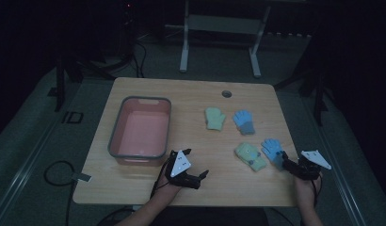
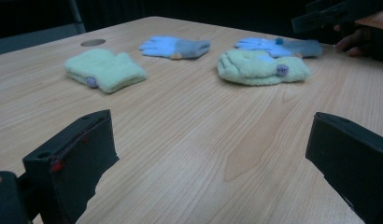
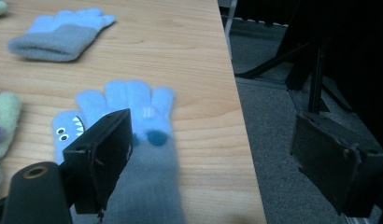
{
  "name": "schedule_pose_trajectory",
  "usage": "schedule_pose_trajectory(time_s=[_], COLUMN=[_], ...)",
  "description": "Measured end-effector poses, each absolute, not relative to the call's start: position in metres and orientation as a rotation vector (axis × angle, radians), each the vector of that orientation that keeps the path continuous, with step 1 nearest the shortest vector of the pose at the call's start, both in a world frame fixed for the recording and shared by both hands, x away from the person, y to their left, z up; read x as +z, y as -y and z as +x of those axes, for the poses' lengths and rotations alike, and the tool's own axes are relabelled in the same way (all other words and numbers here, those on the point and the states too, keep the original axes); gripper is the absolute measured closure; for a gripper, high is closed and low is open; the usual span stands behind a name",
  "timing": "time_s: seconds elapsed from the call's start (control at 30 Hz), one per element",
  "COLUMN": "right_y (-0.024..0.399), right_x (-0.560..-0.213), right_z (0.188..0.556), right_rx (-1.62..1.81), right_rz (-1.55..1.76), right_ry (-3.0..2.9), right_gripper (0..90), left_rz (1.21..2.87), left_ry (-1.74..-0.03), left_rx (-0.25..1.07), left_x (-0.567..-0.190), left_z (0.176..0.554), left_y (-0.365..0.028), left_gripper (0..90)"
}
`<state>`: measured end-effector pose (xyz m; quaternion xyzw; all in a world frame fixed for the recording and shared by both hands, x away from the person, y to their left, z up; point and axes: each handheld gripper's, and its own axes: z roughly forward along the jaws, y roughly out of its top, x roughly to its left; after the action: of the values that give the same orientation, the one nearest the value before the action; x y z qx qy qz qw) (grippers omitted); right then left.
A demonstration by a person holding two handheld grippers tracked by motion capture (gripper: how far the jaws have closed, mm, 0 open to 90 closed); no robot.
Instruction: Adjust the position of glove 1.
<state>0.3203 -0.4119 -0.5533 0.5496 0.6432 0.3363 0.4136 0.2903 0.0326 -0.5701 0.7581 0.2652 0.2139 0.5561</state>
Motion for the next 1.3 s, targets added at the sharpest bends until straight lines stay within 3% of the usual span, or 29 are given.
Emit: schedule_pose_trajectory(time_s=[0.57, 1.3], right_y=[0.402, 0.397], right_x=[-0.548, -0.497], right_z=[0.321, 0.337], right_rx=[0.762, 0.825], right_rz=[1.352, 1.39], right_ry=[-1.707, -1.771], right_gripper=[13.1, 12.0], left_rz=[1.808, 1.801], left_ry=[-0.612, -0.619], left_rx=[0.527, 0.518], left_x=[-0.57, -0.57], left_z=[0.289, 0.289], left_y=[-0.03, -0.031], left_gripper=[1.8, 1.8])
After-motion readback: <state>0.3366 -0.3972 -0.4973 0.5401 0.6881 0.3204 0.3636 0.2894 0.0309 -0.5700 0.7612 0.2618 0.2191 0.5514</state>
